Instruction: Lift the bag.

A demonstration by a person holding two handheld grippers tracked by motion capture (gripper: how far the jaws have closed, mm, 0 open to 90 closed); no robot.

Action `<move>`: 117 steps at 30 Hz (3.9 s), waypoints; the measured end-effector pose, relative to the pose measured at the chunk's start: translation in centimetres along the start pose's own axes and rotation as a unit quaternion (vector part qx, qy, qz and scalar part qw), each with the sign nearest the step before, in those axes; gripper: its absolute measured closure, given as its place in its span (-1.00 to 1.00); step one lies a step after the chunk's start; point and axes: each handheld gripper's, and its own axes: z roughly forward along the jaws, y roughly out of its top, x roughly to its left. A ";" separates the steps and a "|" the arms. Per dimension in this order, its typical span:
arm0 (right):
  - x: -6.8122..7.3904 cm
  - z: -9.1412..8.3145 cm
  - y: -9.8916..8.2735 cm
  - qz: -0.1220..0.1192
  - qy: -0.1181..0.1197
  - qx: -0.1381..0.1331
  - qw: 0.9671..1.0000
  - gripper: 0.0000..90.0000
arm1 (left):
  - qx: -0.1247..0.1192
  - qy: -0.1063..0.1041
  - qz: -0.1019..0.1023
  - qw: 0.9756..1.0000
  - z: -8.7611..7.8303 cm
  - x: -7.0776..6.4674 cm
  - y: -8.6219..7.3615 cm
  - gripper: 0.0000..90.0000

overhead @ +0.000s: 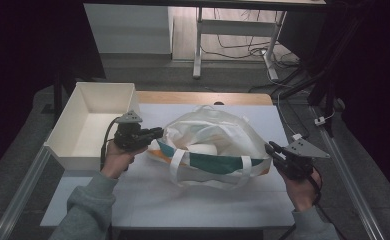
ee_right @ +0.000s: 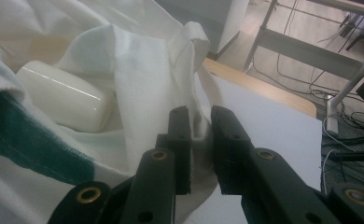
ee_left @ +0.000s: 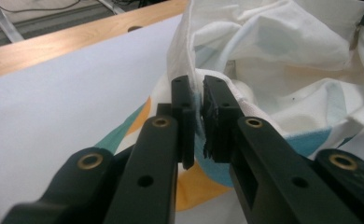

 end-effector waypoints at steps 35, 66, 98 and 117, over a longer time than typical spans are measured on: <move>-2.0 -3.0 5.4 -0.007 -0.044 -0.077 0.996 0.76 | -0.078 0.008 -0.007 0.997 -3.3 0.9 2.4 0.94; -3.1 1.4 2.9 0.034 -0.011 -0.040 0.999 0.76 | -0.044 0.037 -0.011 0.998 -0.1 1.5 1.5 0.95; -4.9 6.1 4.2 0.042 -0.036 -0.016 0.998 0.77 | -0.013 0.069 -0.014 0.997 2.1 3.5 2.8 0.95; -5.6 8.8 0.4 0.066 -0.024 0.041 0.997 0.77 | 0.032 0.074 -0.028 0.996 4.7 3.3 1.6 0.94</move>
